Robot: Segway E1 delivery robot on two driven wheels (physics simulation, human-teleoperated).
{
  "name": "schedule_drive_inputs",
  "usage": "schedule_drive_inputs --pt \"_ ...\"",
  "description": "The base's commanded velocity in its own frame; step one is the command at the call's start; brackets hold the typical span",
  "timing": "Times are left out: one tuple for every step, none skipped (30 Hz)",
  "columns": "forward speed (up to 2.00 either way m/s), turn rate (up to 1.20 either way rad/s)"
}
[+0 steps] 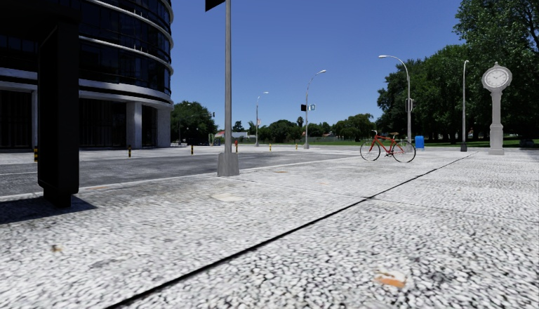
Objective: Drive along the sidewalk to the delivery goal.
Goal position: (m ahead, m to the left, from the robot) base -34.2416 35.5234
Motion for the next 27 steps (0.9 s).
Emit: schedule_drive_inputs --pt "0.0 0.0" --pt "0.0 0.0" --pt "0.0 0.0" --pt "0.0 0.0" --pt "0.0 0.0" --pt "0.0 0.0" --pt "0.0 0.0" --pt "0.0 0.0" --pt "0.0 0.0" --pt "0.65 0.0" --pt "0.7 0.0" --pt "0.69 0.0" --pt "0.69 0.0" --pt "0.73 0.0" --pt "0.77 0.0" --pt "0.9 0.0" --pt "0.9 0.0" --pt "1.0 0.05" --pt "1.03 0.17" --pt "1.07 0.33" --pt "1.07 0.33" --pt "1.12 0.45" --pt "1.23 0.56" --pt "1.23 0.56" --pt "1.27 0.67" --pt "1.29 0.79" --pt "1.3 0.82"
